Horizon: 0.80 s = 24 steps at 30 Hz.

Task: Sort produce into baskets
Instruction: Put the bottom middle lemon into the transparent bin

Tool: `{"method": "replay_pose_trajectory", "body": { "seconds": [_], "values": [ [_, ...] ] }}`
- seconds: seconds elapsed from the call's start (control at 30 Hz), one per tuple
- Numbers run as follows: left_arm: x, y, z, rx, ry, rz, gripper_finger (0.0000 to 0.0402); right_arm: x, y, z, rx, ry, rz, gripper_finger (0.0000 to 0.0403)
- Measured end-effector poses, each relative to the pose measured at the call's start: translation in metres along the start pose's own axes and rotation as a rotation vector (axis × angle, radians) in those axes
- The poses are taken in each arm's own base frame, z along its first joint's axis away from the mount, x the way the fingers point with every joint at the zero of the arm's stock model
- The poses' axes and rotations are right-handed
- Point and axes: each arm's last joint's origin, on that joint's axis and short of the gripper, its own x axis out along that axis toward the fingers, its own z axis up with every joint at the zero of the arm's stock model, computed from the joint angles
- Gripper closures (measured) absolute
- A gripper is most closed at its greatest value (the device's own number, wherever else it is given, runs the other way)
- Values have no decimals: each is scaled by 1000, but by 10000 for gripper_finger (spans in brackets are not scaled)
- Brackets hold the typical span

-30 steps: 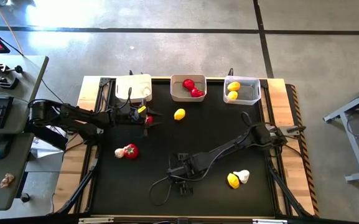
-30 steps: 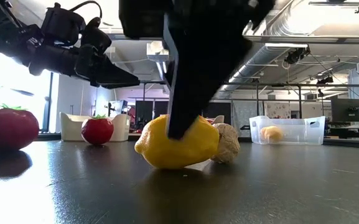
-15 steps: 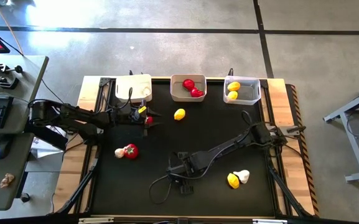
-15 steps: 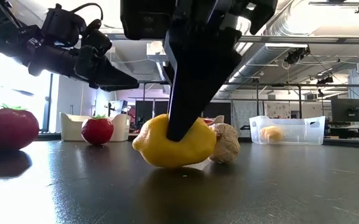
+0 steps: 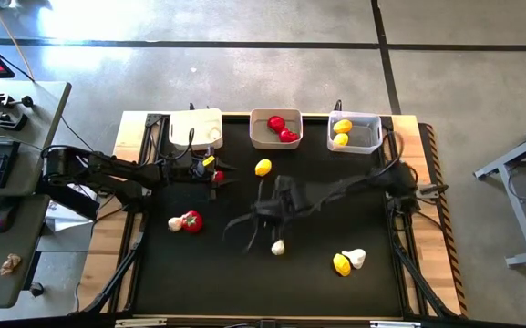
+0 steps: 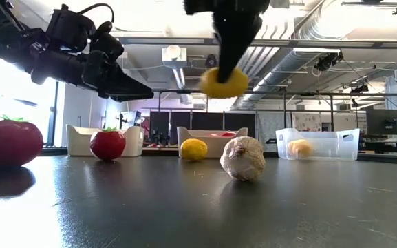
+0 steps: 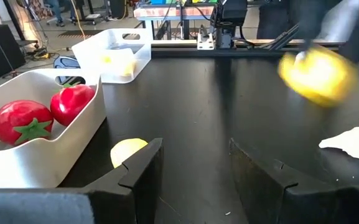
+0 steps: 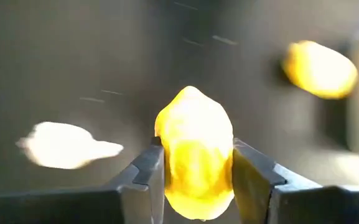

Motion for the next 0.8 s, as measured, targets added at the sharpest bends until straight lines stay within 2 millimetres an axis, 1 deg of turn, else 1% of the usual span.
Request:
{"method": "replay_pose_trajectory", "body": {
  "seconds": [0.07,0.13,0.23,0.3,0.4,0.5,0.63,0.8],
  "values": [
    [0,0,0,0,0,0,232,-5,-26,-7,57,51,-70,283],
    [0,0,0,0,0,0,232,-7,-52,-17,113,102,-115,283],
    [0,0,0,0,0,-1,232,-8,-91,-38,192,151,-174,284],
    [0,0,0,0,2,-2,232,-7,-117,-58,251,175,-204,284],
    [0,0,0,0,4,-2,232,0,-153,-96,373,199,-253,284],
    [0,0,0,0,3,-1,232,5,-185,-134,528,175,-294,284],
    [0,0,0,10,-4,1,232,18,-223,-176,711,132,-356,284],
    [0,1,2,20,-23,19,232,36,-260,-217,932,141,-431,284]
  ]
}}
